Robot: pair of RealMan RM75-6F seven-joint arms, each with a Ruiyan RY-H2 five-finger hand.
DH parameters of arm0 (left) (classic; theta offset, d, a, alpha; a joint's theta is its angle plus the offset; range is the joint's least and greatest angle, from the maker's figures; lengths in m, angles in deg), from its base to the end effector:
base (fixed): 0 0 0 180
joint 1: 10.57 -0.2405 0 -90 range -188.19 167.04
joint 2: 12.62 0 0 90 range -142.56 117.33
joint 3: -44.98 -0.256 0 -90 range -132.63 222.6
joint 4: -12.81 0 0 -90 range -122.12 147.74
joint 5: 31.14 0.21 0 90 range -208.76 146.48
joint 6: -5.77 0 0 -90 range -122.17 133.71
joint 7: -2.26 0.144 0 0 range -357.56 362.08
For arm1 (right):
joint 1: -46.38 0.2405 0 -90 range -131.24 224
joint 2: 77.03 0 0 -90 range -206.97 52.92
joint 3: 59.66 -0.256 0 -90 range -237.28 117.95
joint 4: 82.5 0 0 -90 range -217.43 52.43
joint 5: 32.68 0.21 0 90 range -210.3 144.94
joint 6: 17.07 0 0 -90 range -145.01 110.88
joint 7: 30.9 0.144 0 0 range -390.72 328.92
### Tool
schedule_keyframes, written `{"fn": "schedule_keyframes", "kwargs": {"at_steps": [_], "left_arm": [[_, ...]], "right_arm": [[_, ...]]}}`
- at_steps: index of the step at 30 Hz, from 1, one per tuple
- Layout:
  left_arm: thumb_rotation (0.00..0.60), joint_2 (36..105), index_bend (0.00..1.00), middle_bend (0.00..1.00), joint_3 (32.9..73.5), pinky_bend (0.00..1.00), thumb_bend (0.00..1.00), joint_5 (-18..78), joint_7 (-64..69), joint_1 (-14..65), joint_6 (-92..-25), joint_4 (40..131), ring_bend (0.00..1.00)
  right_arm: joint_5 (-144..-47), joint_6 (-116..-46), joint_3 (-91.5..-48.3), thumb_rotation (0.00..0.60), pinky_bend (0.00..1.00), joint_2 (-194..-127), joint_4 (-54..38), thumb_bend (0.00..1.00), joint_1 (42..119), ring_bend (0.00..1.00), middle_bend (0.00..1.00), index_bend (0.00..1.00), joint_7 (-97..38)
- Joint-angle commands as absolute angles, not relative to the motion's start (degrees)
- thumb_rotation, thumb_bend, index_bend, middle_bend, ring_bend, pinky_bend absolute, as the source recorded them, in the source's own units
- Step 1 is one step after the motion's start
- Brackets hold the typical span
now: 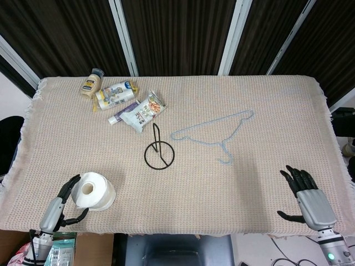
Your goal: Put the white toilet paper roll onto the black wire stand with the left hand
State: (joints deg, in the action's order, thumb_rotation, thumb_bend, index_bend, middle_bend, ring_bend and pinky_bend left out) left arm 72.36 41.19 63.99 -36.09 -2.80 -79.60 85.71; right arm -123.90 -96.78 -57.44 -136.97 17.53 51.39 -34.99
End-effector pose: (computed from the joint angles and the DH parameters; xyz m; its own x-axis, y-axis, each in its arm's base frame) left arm -0.3070 0.1715 0.0438 -0.2470 0.2149 0.9449 0.9523 -0.1263 0.2777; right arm -0.2894 -0.1585 0.1416 0.4201 -0.1784 0.8898 -0.9071 -0.1095 0.4063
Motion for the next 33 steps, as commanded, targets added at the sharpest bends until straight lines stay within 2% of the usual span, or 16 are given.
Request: {"fn": "schedule_keyframes", "kwargs": {"at_steps": [1, 9, 20, 26, 29, 32, 33], "left_arm": [[0.600, 72.6, 0.00, 0.00, 41.0, 0.01, 0.34, 64.1, -36.4, -2.5, -79.3, 86.0, 0.00], [0.600, 73.8, 0.00, 0.00, 41.0, 0.01, 0.34, 64.9, -37.6, -1.0, -78.3, 87.1, 0.00], [0.600, 76.7, 0.00, 0.00, 43.3, 0.04, 0.33, 61.5, -35.5, 0.7, -75.7, 84.3, 0.00], [0.600, 78.1, 0.00, 0.00, 44.1, 0.17, 0.33, 59.9, -34.2, 1.2, -74.4, 83.0, 0.00], [0.600, 79.0, 0.00, 0.00, 45.0, 0.28, 0.34, 58.2, -33.2, 1.2, -73.8, 82.6, 0.00], [0.600, 80.0, 0.00, 0.00, 45.8, 0.50, 0.39, 57.3, -32.0, 1.2, -74.0, 81.4, 0.04], [0.600, 80.3, 0.00, 0.00, 45.9, 0.61, 0.43, 57.1, -31.5, 1.2, -74.0, 81.0, 0.10]], "right_arm": [[-123.9, -96.8, -57.4, 0.600, 0.00, -137.0, 17.5, 0.12, 51.4, 0.00, 0.00, 0.00, -34.9], [-124.2, -96.8, -57.3, 0.600, 0.00, -136.8, 17.5, 0.12, 51.4, 0.00, 0.00, 0.00, -34.6], [-124.3, -97.2, -57.3, 0.600, 0.00, -136.4, 17.5, 0.12, 51.3, 0.00, 0.00, 0.00, -33.8], [-124.4, -97.2, -57.3, 0.600, 0.00, -136.4, 17.6, 0.12, 51.3, 0.00, 0.00, 0.00, -33.8], [-124.5, -97.4, -57.3, 0.600, 0.00, -136.3, 17.6, 0.12, 51.2, 0.00, 0.00, 0.00, -33.6], [-124.6, -97.5, -57.3, 0.600, 0.00, -136.2, 17.5, 0.12, 51.2, 0.00, 0.00, 0.00, -33.2], [-124.6, -97.5, -57.3, 0.600, 0.00, -136.2, 17.5, 0.12, 51.2, 0.00, 0.00, 0.00, -33.1]]}}
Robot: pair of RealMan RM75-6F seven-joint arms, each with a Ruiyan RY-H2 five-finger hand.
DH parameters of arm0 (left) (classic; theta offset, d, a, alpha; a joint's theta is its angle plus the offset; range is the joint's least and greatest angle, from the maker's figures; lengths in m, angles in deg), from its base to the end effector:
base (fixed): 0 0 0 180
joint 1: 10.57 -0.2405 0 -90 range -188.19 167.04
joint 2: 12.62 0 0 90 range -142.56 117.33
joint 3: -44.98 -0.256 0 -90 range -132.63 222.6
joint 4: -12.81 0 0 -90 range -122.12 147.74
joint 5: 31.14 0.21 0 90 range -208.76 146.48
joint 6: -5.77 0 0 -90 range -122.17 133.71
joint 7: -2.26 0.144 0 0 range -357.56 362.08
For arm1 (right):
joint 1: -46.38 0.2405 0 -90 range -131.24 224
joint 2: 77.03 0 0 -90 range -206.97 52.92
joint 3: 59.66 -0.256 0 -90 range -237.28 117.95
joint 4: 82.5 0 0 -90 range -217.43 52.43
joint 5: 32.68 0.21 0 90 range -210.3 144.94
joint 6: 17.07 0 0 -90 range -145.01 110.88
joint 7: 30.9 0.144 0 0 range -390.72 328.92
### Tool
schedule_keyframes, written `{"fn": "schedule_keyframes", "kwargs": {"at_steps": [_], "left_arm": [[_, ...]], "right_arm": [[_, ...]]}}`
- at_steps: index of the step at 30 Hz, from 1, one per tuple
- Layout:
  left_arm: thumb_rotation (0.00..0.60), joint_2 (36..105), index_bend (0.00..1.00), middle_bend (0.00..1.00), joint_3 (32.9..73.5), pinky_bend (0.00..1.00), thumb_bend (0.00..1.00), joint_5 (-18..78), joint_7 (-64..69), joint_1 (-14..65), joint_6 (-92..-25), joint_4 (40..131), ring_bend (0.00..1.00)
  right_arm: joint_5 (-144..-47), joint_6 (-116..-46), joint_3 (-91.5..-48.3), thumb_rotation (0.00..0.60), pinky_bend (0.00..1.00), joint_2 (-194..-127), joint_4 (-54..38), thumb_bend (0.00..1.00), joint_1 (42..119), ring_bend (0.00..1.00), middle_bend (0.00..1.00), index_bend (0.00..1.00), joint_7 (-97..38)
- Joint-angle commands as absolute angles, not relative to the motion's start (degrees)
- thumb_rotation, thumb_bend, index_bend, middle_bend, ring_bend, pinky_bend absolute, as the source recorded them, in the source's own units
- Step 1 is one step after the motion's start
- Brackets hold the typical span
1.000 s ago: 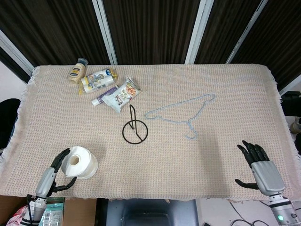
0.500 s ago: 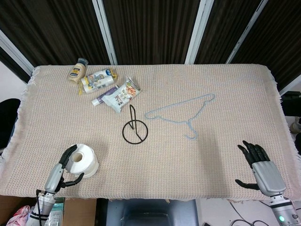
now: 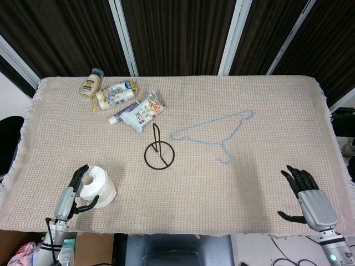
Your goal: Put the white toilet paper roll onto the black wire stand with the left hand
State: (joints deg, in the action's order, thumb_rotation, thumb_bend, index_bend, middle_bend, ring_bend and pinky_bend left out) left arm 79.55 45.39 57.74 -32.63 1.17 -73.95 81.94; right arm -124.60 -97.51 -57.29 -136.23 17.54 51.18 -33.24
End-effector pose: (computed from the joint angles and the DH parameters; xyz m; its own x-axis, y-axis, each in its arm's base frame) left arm -0.2979 0.2082 0.0095 -0.2536 0.1838 0.9497 0.9590 -0.0804 0.2717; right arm -0.2891 -0.1571 0.1463 0.4045 -0.1716 0.8983 -0.9140 -0.1115 0.3902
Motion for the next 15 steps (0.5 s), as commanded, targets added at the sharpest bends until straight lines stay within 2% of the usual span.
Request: {"fn": "schedule_keyframes", "kwargs": {"at_steps": [1, 4, 7, 11, 15], "left_arm": [[0.600, 80.4, 0.00, 0.01, 46.0, 0.68, 0.46, 57.1, -31.3, 1.2, -73.9, 80.8, 0.16], [0.600, 80.6, 0.00, 0.10, 46.3, 0.82, 0.55, 57.6, -31.3, 1.2, -75.1, 80.6, 0.30], [0.600, 81.5, 0.02, 0.23, 47.5, 0.91, 0.63, 57.7, -29.8, 0.6, -78.3, 79.8, 0.40], [0.600, 85.9, 0.09, 0.34, 51.0, 0.99, 0.71, 57.6, -23.2, -0.6, -86.3, 75.3, 0.49], [0.600, 86.4, 0.11, 0.36, 51.8, 1.00, 0.72, 60.2, -21.9, -0.2, -91.2, 73.4, 0.51]], "right_arm": [[-124.6, -97.5, -57.3, 0.600, 0.00, -136.1, 17.5, 0.12, 51.2, 0.00, 0.00, 0.00, -33.0], [-124.7, -97.5, -57.2, 0.600, 0.00, -136.0, 17.5, 0.12, 51.2, 0.00, 0.00, 0.00, -32.7], [-124.8, -97.6, -57.2, 0.600, 0.00, -135.9, 17.6, 0.12, 51.1, 0.00, 0.00, 0.00, -32.6], [-124.9, -97.7, -57.2, 0.600, 0.00, -135.9, 17.6, 0.12, 51.1, 0.00, 0.00, 0.00, -32.6], [-125.1, -97.7, -57.0, 0.600, 0.00, -135.8, 17.7, 0.12, 51.0, 0.00, 0.00, 0.00, -32.6]]}}
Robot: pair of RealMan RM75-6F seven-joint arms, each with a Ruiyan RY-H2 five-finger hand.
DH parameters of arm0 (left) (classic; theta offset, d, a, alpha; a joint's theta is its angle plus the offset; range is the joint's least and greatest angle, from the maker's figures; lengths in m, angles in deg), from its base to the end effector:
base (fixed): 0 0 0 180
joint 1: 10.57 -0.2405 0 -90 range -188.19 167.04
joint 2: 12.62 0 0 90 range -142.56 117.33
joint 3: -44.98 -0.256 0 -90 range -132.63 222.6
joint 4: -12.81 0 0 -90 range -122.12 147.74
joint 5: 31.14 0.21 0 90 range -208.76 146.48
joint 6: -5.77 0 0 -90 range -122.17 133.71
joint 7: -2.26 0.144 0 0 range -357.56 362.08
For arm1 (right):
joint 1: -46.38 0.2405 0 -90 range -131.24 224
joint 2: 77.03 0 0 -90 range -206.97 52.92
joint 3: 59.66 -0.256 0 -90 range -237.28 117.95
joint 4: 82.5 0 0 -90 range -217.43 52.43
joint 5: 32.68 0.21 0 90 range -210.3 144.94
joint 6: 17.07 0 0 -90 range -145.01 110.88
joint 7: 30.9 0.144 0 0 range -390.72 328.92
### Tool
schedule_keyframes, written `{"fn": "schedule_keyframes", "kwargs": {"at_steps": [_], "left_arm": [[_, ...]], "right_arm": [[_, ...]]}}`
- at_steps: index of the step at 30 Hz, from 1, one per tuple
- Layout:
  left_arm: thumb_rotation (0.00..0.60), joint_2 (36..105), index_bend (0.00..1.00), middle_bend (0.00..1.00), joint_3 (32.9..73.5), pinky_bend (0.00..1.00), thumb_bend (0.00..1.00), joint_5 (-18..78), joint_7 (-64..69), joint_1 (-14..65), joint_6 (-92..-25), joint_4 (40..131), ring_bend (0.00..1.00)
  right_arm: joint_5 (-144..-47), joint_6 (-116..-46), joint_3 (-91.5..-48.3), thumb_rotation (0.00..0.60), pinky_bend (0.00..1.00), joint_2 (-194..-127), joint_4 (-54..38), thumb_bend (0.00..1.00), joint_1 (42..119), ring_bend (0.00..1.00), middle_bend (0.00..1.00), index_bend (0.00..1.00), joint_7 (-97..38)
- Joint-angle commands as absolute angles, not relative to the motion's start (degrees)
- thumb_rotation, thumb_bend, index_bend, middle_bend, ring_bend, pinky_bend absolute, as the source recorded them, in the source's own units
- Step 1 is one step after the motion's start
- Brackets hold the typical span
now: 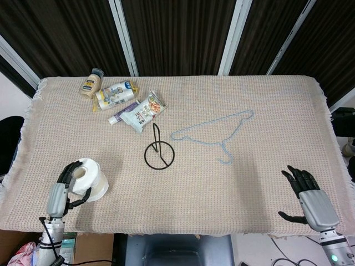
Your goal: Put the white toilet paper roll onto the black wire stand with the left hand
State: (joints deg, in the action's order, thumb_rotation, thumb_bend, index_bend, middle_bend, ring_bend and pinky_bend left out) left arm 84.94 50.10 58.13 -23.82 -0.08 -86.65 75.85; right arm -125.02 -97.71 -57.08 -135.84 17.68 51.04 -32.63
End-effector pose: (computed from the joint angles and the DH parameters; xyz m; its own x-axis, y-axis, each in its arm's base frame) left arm -0.2906 0.2159 0.0285 -0.1373 -0.1093 0.9845 0.9757 -0.1864 0.1153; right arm -0.2888 -0.1555 0.1478 0.3991 -0.1732 0.9004 -0.9162 -0.1139 0.3842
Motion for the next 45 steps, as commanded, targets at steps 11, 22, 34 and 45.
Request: {"fn": "schedule_keyframes", "kwargs": {"at_steps": [11, 22, 34, 45], "left_arm": [[0.600, 68.7, 0.12, 0.36, 59.6, 1.00, 0.72, 64.7, -18.6, 3.9, -97.1, 102.8, 0.51], [0.600, 59.4, 0.12, 0.36, 70.6, 1.00, 0.71, 54.8, -17.7, 13.6, -83.7, 124.0, 0.51], [0.600, 66.5, 0.13, 0.36, 76.4, 1.00, 0.71, 41.3, -4.7, 27.0, -72.2, 117.0, 0.51], [0.600, 71.6, 0.13, 0.36, 76.1, 1.00, 0.71, 36.9, -0.5, 32.7, -69.6, 110.5, 0.51]], "right_arm": [[-124.9, -97.8, -57.2, 0.600, 0.00, -135.4, 17.6, 0.12, 51.1, 0.00, 0.00, 0.00, -31.1], [-125.0, -97.8, -57.3, 0.600, 0.00, -134.7, 17.7, 0.12, 51.2, 0.00, 0.00, 0.00, -29.8], [-124.5, -98.1, -57.8, 0.600, 0.00, -133.5, 17.4, 0.12, 51.3, 0.00, 0.00, 0.00, -26.9], [-123.7, -97.3, -58.1, 0.600, 0.00, -133.1, 17.0, 0.12, 51.7, 0.00, 0.00, 0.00, -25.4]]}}
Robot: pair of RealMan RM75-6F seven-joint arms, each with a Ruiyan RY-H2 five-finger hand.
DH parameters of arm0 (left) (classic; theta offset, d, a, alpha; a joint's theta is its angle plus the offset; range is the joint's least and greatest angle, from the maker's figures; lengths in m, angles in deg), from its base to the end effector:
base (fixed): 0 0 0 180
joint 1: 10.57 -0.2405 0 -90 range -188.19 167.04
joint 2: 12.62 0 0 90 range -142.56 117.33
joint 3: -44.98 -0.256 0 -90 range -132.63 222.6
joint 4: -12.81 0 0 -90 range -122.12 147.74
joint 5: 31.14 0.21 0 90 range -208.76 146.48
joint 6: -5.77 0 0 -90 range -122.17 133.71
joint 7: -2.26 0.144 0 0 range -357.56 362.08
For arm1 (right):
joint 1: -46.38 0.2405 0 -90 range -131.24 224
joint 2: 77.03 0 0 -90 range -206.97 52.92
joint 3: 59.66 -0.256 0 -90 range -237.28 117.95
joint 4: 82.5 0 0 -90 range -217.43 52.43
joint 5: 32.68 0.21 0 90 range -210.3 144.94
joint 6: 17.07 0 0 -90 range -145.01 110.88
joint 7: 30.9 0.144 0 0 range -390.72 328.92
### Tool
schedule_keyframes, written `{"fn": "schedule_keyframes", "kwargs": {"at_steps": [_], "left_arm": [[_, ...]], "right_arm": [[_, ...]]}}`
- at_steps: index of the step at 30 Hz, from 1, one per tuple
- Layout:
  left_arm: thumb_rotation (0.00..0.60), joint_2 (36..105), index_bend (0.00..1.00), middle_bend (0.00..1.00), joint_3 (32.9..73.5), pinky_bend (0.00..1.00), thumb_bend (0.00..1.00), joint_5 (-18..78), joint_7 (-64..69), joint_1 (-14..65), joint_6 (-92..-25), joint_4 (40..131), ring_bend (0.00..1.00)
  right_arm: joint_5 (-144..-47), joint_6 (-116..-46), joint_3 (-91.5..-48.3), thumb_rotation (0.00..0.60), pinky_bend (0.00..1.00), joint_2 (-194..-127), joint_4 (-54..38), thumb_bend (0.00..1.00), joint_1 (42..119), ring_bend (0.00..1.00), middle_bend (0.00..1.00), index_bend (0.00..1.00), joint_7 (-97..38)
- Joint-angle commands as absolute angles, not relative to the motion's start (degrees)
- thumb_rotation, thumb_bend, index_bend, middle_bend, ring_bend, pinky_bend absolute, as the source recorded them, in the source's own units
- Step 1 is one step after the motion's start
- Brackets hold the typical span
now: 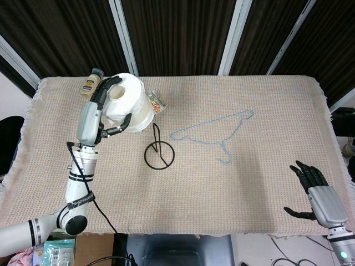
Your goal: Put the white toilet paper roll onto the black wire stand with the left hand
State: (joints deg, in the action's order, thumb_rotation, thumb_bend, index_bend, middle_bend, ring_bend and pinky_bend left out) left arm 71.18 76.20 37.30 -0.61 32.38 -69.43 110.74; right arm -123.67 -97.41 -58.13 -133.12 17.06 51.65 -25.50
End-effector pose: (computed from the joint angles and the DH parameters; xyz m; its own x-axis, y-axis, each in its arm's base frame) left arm -0.0458 0.3720 0.1229 -0.3291 -0.1014 0.9388 0.8474 -0.4704 0.2463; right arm -0.2951 -0.1635 0.1659 0.3353 -0.1639 0.9277 -0.9418 -0.0814 0.3261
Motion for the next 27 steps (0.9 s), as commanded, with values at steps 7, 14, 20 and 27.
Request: {"fn": "schedule_keyframes", "kwargs": {"at_steps": [7, 14, 20, 27], "left_arm": [[0.600, 73.0, 0.13, 0.36, 75.7, 1.00, 0.71, 36.4, 0.1, 33.7, -69.8, 112.3, 0.51], [0.600, 73.9, 0.13, 0.36, 74.7, 1.00, 0.71, 36.0, 3.2, 34.3, -70.7, 114.1, 0.51], [0.600, 75.7, 0.13, 0.36, 74.1, 1.00, 0.71, 35.2, 5.0, 35.2, -71.1, 113.9, 0.51], [0.600, 77.4, 0.13, 0.36, 73.8, 1.00, 0.71, 35.9, 6.8, 36.4, -71.6, 114.6, 0.51]], "right_arm": [[-124.8, -97.5, -57.7, 0.600, 0.00, -132.7, 17.2, 0.12, 51.7, 0.00, 0.00, 0.00, -24.6], [-126.4, -98.5, -57.2, 0.600, 0.00, -132.1, 17.4, 0.12, 51.4, 0.00, 0.00, 0.00, -22.8], [-128.1, -100.1, -56.6, 0.600, 0.00, -131.2, 17.0, 0.12, 50.8, 0.00, 0.00, 0.00, -20.7], [-129.5, -101.3, -56.2, 0.600, 0.00, -130.4, 16.8, 0.12, 50.4, 0.00, 0.00, 0.00, -19.1]]}}
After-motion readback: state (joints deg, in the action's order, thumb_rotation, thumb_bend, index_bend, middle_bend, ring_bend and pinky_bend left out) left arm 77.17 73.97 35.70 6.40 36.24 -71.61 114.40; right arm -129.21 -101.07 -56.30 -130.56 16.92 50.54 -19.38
